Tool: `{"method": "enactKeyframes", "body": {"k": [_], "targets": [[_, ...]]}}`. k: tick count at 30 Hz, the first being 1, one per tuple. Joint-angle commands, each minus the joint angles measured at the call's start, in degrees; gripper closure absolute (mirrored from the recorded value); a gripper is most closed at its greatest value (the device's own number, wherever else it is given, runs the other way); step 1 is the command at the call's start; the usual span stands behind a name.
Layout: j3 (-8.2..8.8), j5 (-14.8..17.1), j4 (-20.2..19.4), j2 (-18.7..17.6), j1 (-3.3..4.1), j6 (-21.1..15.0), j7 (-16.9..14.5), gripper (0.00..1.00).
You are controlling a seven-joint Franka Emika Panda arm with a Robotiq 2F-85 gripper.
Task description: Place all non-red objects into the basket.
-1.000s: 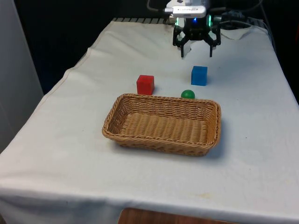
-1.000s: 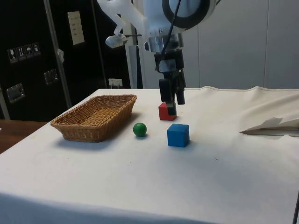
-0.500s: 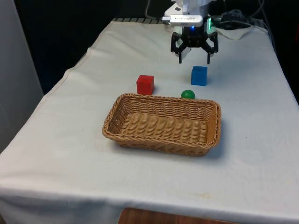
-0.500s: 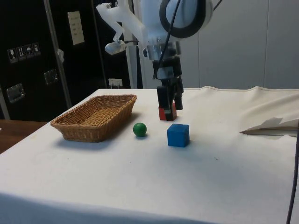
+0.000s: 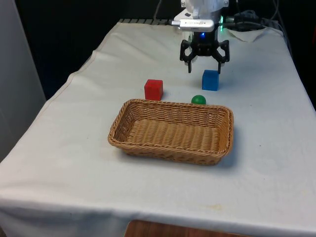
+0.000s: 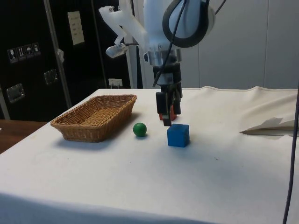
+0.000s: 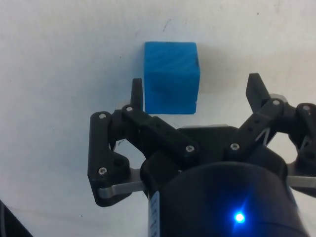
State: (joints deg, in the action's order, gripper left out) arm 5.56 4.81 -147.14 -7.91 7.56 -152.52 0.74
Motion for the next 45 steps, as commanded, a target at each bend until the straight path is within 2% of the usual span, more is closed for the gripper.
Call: {"method": "enactKeyframes", "body": {"k": [1,9,14,15,18,24,25,31,40,41,45], "targets": [[-0.11,0.40,-0.06,0.11,0.00,-0.17,0.06,0.00],[-0.46,0.17,-0.40,0.29,0.29,-0.29,1.32,0.00],[-1.32,0.11,-1.09,0.74,0.40,-0.40,2.58,0.00],[-1.20,0.00,-0.57,0.34,0.23,0.06,2.12,0.00],[-1.72,0.17,-1.38,0.97,0.52,-0.40,3.21,0.00],[-2.69,0.00,-1.26,0.92,0.29,0.06,4.13,0.00],[-2.98,0.40,-1.43,0.92,0.46,-0.40,4.53,0.00],[-3.90,0.57,-0.97,-0.46,0.34,-0.92,5.44,0.00],[-3.84,0.17,0.17,-3.09,0.29,-1.60,5.56,0.00],[-3.78,0.00,0.29,-2.92,0.29,-0.80,5.56,0.00],[-3.84,0.11,0.46,-4.24,0.29,-2.01,5.50,0.00]]}}
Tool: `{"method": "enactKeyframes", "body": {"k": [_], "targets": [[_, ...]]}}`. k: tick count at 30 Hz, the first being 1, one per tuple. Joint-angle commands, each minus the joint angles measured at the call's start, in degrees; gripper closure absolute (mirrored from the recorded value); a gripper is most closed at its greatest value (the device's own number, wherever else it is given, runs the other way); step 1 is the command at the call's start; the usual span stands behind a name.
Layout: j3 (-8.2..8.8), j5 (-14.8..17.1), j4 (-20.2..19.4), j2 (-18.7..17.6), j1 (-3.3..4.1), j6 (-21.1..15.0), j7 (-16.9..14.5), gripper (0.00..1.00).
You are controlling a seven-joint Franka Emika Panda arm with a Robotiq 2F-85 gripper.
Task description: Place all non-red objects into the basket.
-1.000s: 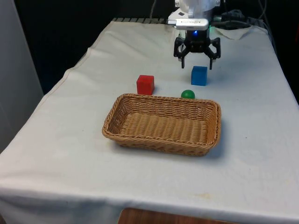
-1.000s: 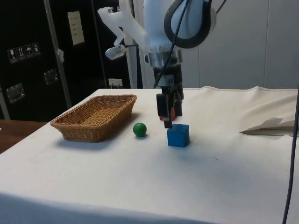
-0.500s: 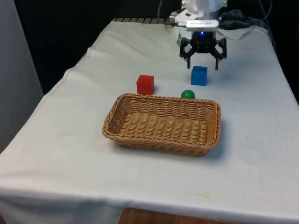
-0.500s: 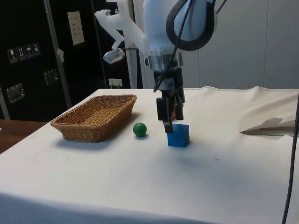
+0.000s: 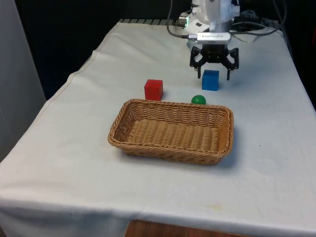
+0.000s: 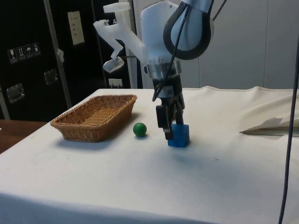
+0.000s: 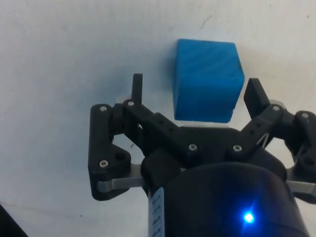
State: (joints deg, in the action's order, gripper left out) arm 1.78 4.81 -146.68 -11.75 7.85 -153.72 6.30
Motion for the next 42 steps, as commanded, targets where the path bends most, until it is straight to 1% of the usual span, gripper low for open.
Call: {"method": "enactKeyframes", "body": {"k": [1,2,3,4,8,12,16,17,18,21,22,25,26,34,41,42], "targets": [[-0.06,0.11,0.06,-0.63,0.00,-0.97,-0.06,0.00],[-0.06,0.11,0.06,-0.86,0.00,-1.15,-0.06,0.00],[0.00,0.00,0.00,-0.46,0.00,-0.40,0.00,0.00],[-0.06,0.17,0.11,-1.26,0.00,-1.38,-0.11,0.00],[-0.06,0.11,0.29,-1.78,0.06,-1.55,-0.06,0.00],[0.00,0.00,0.40,-1.72,0.00,-0.92,-0.06,0.00],[0.00,0.06,0.29,-1.66,0.06,-1.32,0.06,0.00],[0.06,0.00,0.29,-1.66,0.06,-1.32,0.06,0.12],[0.06,0.00,0.29,-1.66,0.06,-1.32,0.06,0.21],[0.06,0.00,0.40,-1.72,0.00,-0.92,-0.06,0.55],[0.06,0.00,0.34,-1.72,0.06,-1.32,0.06,0.55],[0.06,0.00,0.34,-1.72,0.06,-1.26,0.11,0.87],[0.06,0.00,0.34,-1.72,0.06,-1.32,0.11,1.00],[0.06,0.00,0.29,-1.66,0.06,-1.26,0.11,0.99],[0.29,-0.40,0.11,2.23,0.06,2.18,0.29,0.99],[0.11,0.00,0.40,1.20,0.00,1.26,-0.06,0.99]]}}
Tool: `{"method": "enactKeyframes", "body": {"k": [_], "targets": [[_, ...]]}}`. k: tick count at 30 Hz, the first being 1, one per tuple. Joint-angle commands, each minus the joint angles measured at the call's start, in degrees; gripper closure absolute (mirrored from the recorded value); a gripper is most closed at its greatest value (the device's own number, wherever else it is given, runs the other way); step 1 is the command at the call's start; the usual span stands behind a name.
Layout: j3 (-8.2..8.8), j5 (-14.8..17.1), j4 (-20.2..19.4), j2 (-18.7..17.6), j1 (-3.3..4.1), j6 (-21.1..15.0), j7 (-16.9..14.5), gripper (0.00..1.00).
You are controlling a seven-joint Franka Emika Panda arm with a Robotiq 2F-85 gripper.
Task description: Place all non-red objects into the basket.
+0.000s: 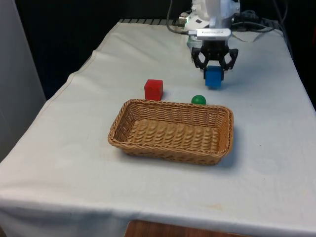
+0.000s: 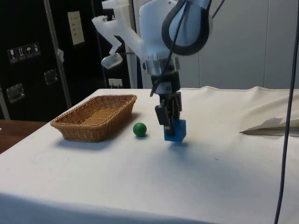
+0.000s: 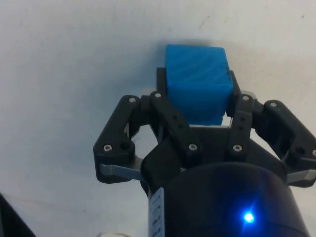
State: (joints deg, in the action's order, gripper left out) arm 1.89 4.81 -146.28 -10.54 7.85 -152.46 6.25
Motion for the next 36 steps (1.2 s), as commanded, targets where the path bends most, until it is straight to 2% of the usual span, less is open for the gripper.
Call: {"method": "enactKeyframes", "body": {"k": [1,7,9,11,17,18,21,29,36], "targets": [[0.23,-0.40,-0.29,1.60,0.06,1.49,0.34,0.99],[0.23,-0.52,-0.06,5.33,-0.06,5.50,0.34,0.99],[0.17,-0.06,-0.06,5.50,-0.06,5.56,0.00,0.99],[0.34,-0.52,0.11,7.10,-0.11,7.62,0.29,0.99],[0.52,-0.52,0.52,9.51,-0.23,10.66,0.11,0.99],[0.46,-0.11,0.52,9.34,-0.11,10.26,-0.06,0.99],[0.74,-0.46,0.86,11.00,-0.23,12.61,-0.11,0.99],[1.03,0.46,0.86,12.03,-0.17,13.64,-0.92,0.99],[1.03,0.06,1.26,11.97,-0.23,13.98,-0.63,0.99]]}}
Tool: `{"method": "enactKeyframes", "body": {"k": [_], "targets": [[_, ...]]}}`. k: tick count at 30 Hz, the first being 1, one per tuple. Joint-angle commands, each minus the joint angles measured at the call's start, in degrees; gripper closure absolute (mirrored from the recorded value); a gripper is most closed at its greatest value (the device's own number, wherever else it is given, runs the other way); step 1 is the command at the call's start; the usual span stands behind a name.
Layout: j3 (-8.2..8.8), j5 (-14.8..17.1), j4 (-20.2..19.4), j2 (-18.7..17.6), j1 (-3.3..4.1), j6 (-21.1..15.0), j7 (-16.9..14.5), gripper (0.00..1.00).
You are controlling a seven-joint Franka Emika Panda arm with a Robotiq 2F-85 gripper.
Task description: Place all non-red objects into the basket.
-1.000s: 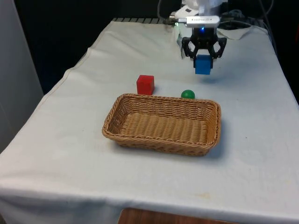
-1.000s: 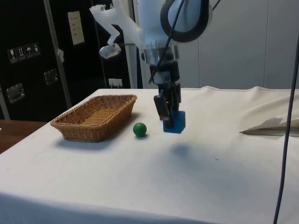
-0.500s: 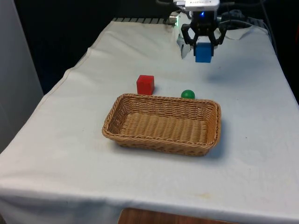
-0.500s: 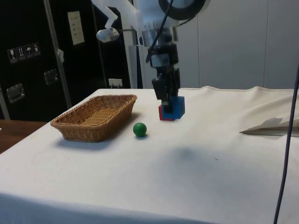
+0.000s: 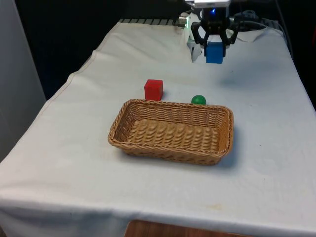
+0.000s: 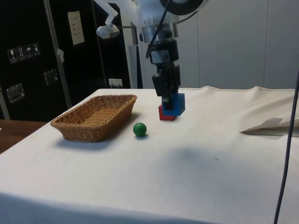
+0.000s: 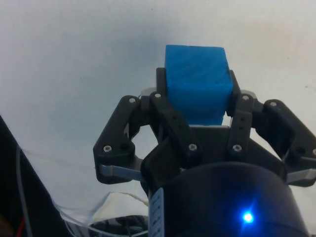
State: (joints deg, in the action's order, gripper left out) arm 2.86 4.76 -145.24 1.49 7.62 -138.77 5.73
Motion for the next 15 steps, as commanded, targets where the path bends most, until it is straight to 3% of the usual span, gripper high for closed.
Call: {"method": "enactKeyframes", "body": {"k": [1,8,15], "targets": [[0.06,0.11,0.57,-0.23,0.00,0.46,-0.11,0.99],[0.17,-0.06,4.01,-2.01,-0.06,1.49,-0.11,0.99],[0.46,0.69,10.08,-6.02,-0.17,3.84,-1.26,0.99]]}}
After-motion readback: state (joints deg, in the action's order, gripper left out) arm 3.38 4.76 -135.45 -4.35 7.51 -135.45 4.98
